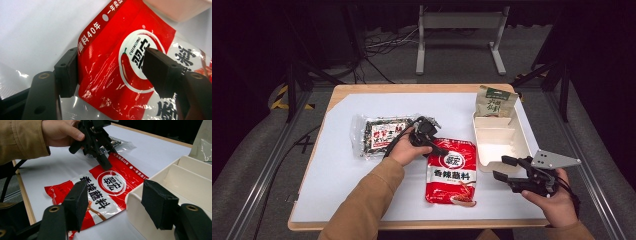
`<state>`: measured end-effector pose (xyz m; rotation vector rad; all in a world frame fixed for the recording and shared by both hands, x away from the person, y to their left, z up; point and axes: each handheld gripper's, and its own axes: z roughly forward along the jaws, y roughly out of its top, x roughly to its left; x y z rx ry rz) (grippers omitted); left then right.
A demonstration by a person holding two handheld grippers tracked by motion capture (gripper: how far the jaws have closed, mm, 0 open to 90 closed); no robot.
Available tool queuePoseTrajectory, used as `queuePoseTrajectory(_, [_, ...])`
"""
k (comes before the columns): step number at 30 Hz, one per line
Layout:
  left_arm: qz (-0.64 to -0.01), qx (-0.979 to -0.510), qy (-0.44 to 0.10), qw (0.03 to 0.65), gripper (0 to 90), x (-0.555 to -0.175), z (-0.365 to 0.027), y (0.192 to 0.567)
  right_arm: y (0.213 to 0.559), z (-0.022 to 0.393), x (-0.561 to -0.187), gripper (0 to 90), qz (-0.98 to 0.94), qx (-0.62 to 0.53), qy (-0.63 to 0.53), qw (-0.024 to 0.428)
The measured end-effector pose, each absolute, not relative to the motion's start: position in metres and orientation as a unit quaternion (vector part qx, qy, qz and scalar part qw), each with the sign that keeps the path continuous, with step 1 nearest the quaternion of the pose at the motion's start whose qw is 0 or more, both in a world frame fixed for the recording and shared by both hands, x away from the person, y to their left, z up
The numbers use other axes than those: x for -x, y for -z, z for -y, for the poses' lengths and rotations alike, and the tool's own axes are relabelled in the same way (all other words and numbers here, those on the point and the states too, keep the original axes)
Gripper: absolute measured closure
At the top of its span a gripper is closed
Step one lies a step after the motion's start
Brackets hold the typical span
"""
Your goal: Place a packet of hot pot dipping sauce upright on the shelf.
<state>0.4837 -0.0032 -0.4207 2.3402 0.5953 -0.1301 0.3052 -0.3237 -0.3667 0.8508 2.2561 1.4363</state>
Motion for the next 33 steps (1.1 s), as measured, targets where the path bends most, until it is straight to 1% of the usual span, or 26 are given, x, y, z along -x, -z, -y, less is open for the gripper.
queuePoseTrajectory(5, [-0.217, -0.906, 0.051, 0.36, 37.7, -0.477, -0.002, 0.415, 0.366, 0.321, -0.307, 38.0, -0.792, -0.295, -0.508, 0.164])
queuePoseTrajectory(10, [-0.187, -0.899, 0.087, 0.387, 39.6, -0.472, -0.01, 0.409, 0.367, 0.318, -0.309, 37.7, -0.793, -0.291, -0.511, 0.16])
queuePoseTrajectory(13, [-0.184, -0.901, 0.097, 0.382, 40.5, -0.471, -0.01, 0.41, 0.367, 0.316, -0.31, 37.7, -0.793, -0.289, -0.512, 0.159])
queuePoseTrajectory(15, [-0.177, -0.908, 0.099, 0.366, 40.8, -0.468, -0.006, 0.414, 0.367, 0.315, -0.31, 37.7, -0.794, -0.287, -0.513, 0.157])
queuePoseTrajectory(17, [-0.167, -0.918, 0.091, 0.348, 40.9, -0.465, -0.002, 0.418, 0.367, 0.314, -0.31, 37.7, -0.794, -0.287, -0.513, 0.156])
queuePoseTrajectory(22, [-0.167, -0.922, 0.083, 0.34, 40.3, -0.466, 0.002, 0.423, 0.368, 0.314, -0.311, 37.7, -0.794, -0.286, -0.513, 0.156])
queuePoseTrajectory(28, [-0.172, -0.928, 0.076, 0.322, 43.8, -0.467, 0.006, 0.432, 0.369, 0.315, -0.31, 39.6, -0.795, -0.284, -0.512, 0.156])
queuePoseTrajectory(31, [-0.182, -0.924, 0.08, 0.326, 48.1, -0.469, 0.005, 0.433, 0.369, 0.314, -0.31, 42.8, -0.798, -0.278, -0.511, 0.157])
queuePoseTrajectory(32, [-0.184, -0.925, 0.072, 0.324, 50.4, -0.469, 0.004, 0.433, 0.369, 0.314, -0.31, 43.7, -0.8, -0.273, -0.51, 0.159])
queuePoseTrajectory(33, [-0.185, -0.925, 0.066, 0.326, 55.4, -0.469, 0.003, 0.433, 0.369, 0.313, -0.31, 44.8, -0.803, -0.267, -0.508, 0.16])
